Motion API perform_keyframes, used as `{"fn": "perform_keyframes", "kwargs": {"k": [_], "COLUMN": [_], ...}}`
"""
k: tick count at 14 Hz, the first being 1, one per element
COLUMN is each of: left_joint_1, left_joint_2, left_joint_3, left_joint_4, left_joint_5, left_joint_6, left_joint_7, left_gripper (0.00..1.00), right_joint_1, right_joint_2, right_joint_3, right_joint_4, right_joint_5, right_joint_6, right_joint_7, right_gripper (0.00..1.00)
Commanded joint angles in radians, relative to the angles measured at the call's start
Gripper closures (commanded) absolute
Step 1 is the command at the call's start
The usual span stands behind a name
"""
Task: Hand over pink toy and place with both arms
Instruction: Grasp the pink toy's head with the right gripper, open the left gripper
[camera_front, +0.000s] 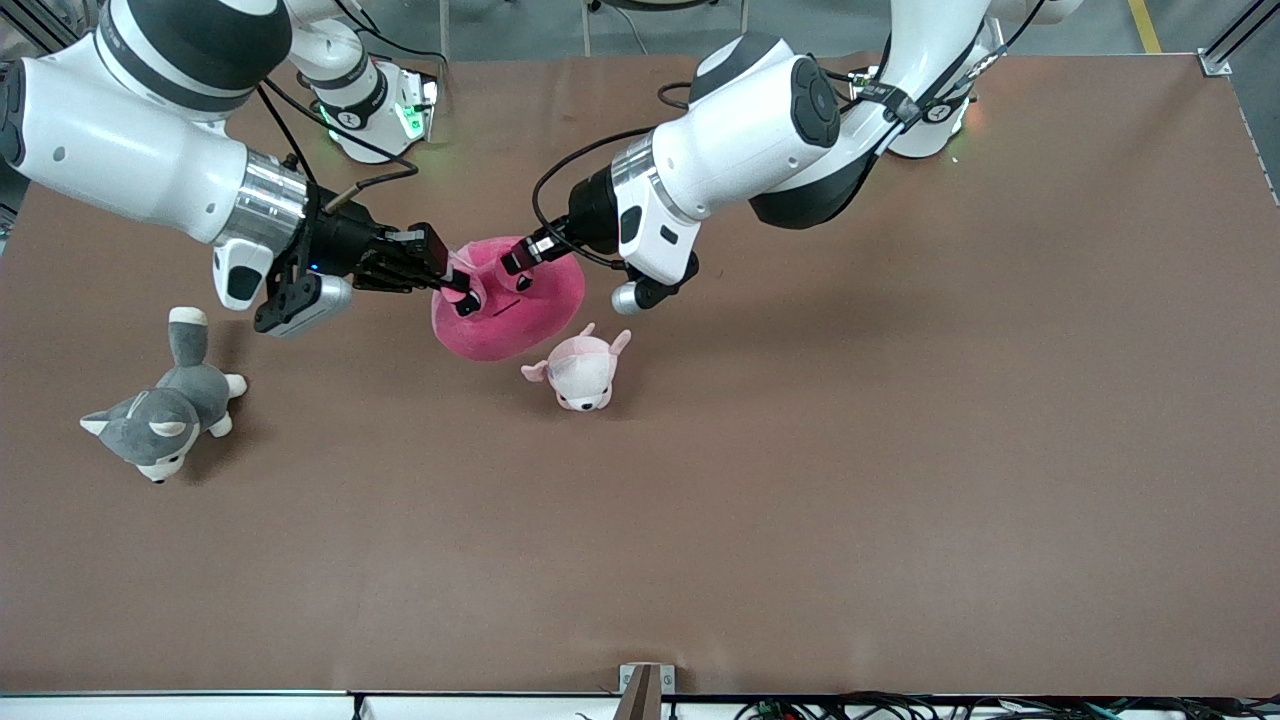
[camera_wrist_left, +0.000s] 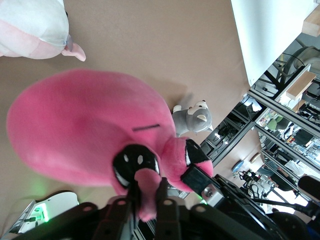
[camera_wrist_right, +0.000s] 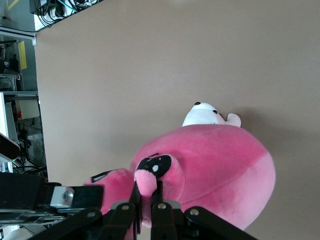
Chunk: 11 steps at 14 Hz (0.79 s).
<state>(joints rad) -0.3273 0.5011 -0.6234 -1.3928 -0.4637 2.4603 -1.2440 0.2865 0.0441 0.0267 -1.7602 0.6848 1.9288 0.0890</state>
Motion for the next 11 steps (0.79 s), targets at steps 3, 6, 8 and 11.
{"fn": "perform_keyframes", "kwargs": {"k": [3, 6, 8, 11], "left_joint_1": [-0.009, 0.007, 0.037, 0.105], "left_joint_2": [0.005, -0.004, -0.018, -0.036], "left_joint_3": [0.002, 0.007, 0.02, 0.028], "left_joint_4": [0.025, 0.023, 0.025, 0.026], "left_joint_5": [0.002, 0.043, 0.127, 0.252], "left_joint_6": [0.005, -0.01, -0.071, -0.174], "left_joint_7": [-0.035, -0.035, -0.04, -0.034], "left_gripper": [0.0, 0.0, 0.0, 0.0], "right_joint_1": [-0.001, -0.035, -0.064, -0.137], "right_joint_2": [0.011, 0.028, 0.052, 0.082], "right_joint_3": [-0.008, -0.014, -0.016, -0.017], "right_joint_4": [0.013, 0.016, 0.019, 0.025], "right_joint_5": [-0.014, -0.013, -0.014, -0.016], "right_joint_6": [-0.01, -0.024, -0.03, -0.05], "right_joint_7": [-0.012, -0.014, -0.018, -0.014], "right_gripper": [0.99, 0.99, 0.99, 0.98]}}
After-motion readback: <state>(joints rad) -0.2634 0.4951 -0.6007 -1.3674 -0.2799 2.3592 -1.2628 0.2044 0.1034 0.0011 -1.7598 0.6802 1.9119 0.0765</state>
